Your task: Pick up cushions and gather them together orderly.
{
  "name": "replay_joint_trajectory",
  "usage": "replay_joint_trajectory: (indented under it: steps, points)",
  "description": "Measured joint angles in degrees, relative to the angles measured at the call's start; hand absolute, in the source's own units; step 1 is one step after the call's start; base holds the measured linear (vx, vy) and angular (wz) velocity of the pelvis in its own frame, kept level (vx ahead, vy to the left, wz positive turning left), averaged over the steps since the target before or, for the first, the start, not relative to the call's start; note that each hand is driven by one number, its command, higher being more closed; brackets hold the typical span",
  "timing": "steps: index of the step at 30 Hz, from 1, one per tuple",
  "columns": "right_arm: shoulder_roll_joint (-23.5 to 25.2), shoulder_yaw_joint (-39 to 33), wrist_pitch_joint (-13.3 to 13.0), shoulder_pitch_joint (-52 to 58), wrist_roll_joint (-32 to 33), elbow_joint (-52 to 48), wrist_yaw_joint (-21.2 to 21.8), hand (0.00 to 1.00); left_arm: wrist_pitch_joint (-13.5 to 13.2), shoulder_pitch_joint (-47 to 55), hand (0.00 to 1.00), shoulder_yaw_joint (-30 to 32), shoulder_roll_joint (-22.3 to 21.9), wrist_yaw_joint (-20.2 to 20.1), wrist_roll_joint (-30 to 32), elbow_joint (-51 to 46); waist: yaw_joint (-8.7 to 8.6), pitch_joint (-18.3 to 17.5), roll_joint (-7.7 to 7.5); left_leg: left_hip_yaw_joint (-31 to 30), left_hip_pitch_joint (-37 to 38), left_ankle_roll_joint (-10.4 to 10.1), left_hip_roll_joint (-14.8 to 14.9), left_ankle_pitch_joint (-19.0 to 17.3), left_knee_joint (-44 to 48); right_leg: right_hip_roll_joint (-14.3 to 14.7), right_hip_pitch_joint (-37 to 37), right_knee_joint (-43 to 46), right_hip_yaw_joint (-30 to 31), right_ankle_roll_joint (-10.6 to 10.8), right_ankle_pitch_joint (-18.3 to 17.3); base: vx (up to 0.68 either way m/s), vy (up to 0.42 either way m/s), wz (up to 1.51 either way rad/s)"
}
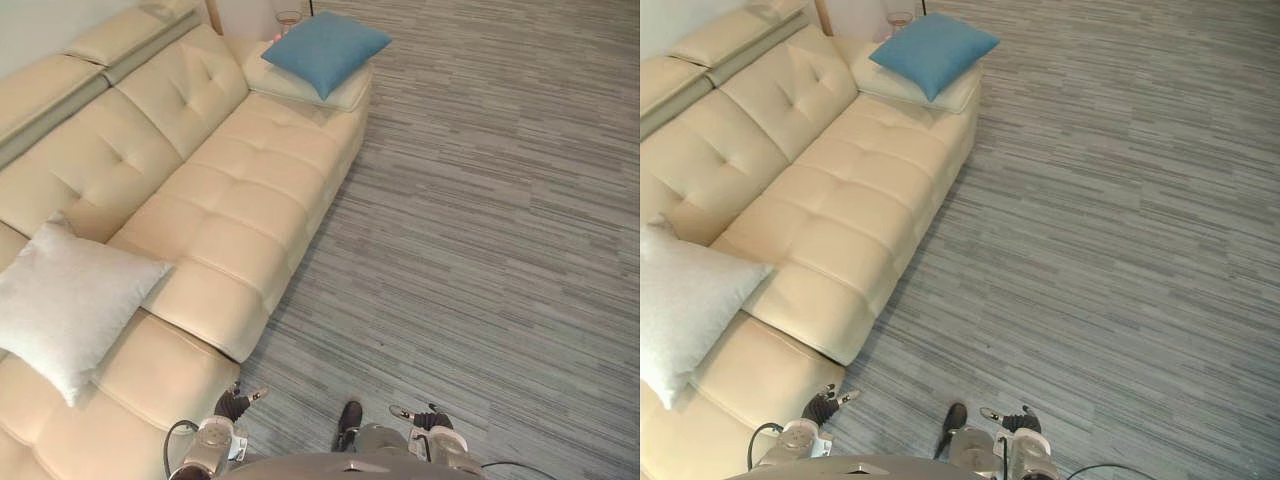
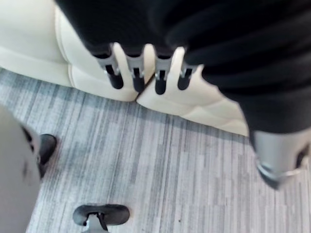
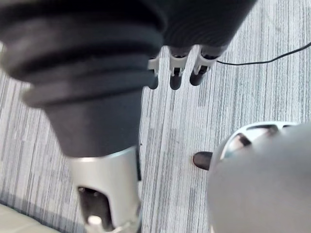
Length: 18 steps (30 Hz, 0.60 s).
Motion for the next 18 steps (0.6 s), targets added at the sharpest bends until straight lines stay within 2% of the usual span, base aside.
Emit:
replay_joint_trajectory:
  steps: [1,2,3,7,10,12,13,14,15,16,17,18]
  points:
    - [0.01,0.38,-0.03,0.13,0.11,-0.13,-0.08,0.0,0.01,0.53,0.0,0.75,-0.32,0.07,-1.15,-1.17,0.15,0.18,-0.06,-3.7,-2.9,0.87,1.85,-0.01,6.76,0.68,0.53,0.11,1.59,-0.15,0.15,0.05,-0.061,-0.32]
    - [0.0,0.61,-0.05,0.17,0.22,-0.04,-0.08,0.0,-0.01,0.6,0.0,0.76,-0.33,0.19,-1.51,-1.39,0.41,0.22,-0.02,-7.29,-4.48,0.77,1.95,-0.57,9.19,0.76,0.65,0.16,2.23,-0.31,0.08,0.07,-0.023,-0.78]
    - [-0.94,0.61,0.04,-0.01,0.49,0.28,-0.09,0.0,-0.01,1.06,0.0,0.76,-0.49,0.41,-1.96,-2.3,1.76,0.72,-0.3,-17.2,-6.86,0.05,-2.04,-3.57,10.65,0.56,0.82,-0.07,5.67,-1.02,-0.11,0.04,0.03,-0.81]
    - [-2.03,0.78,0.02,0.16,0.48,0.81,-0.11,0.0,-0.1,1.93,0.0,0.73,-0.58,1.31,-2.02,-3.14,2.37,1.18,0.92,-23.52,-10.26,0.59,-6.94,-6.36,7.39,0.47,2.91,-0.61,11.41,-0.76,-0.29,0.06,0.07,-0.8]
    - [-2.02,0.78,0.05,0.25,0.52,0.49,-0.36,0.0,-0.1,1.76,0.0,1.83,-0.55,1.27,-1.95,-3.34,2.74,1.68,1.04,-27.26,-13.79,1.79,-9.42,-5.2,0.34,0.46,3.34,-1.13,16.0,-0.31,-0.59,0.07,0.142,-0.83]
    - [-1.91,0.87,0.02,1.2,0.51,-0.18,-0.91,0.0,-0.16,1.79,0.0,3.0,-1.12,1.32,-1.96,-4.22,3.73,2.0,1.56,-32.28,-15.7,0.78,-10.89,-1.7,-8.36,0.56,3.49,-2.46,19.47,-0.05,-0.74,0.1,0.224,-1.04]
    - [-1.93,1.27,0.02,1.3,0.51,-0.32,-0.96,0.0,-0.21,1.79,0.0,3.19,-1.27,1.32,-1.94,-4.45,3.97,2.02,1.69,-32.63,-15.8,0.35,-10.84,-0.52,-9.0,0.72,3.63,-3.01,20.05,0.02,-0.75,0.11,0.226,-1.19]
    - [-2.0,2.4,0.02,1.38,0.5,-0.76,-1.01,0.0,-0.19,2.09,0.0,3.49,-2.07,1.38,-1.91,-4.56,4.75,1.54,2.71,-32.57,-15.58,0.13,-10.71,0.6,-9.64,1.94,4.46,-4.01,21.42,0.67,-0.7,0.12,0.168,-0.85]
    - [-1.94,2.63,0.08,0.91,0.53,-1.41,-1.05,0.0,-0.19,1.93,0.0,3.92,-2.19,1.4,-1.9,-4.54,5.04,1.57,2.8,-32.32,-15.75,0.32,-10.47,0.73,-9.18,2.0,3.94,-2.76,21.71,1.08,-1.2,0.18,0.161,-0.9]
    - [-0.91,2.8,0.02,1.16,0.59,-2.56,-1.17,0.0,-0.16,1.83,0.0,4.21,-2.02,1.41,-1.87,-4.58,4.95,2.0,2.53,-31.56,-16.06,0.36,-10.19,0.66,-7.97,1.62,2.62,2.07,21.54,1.61,-2.89,0.26,0.202,-0.5]
    - [0.35,2.79,-0.08,1.47,0.63,-2.38,-1.26,0.0,-0.23,1.83,0.0,4.0,-0.7,1.35,-1.87,-4.85,4.83,2.03,0.79,-31.04,-15.97,0.58,-11.33,0.51,-6.2,0.56,4.19,2.1,23.33,1.65,-5.19,0.28,0.199,-0.36]
    - [0.57,2.81,0.26,1.27,0.66,-1.95,-1.26,0.0,-0.34,1.43,0.0,4.06,-0.21,1.43,-1.98,-5.04,4.76,2.17,-0.65,-31.47,-16.11,1.35,-12.12,0.04,-4.47,0.09,5.47,0.42,24.29,4.48,-5.3,0.25,0.179,-0.29]
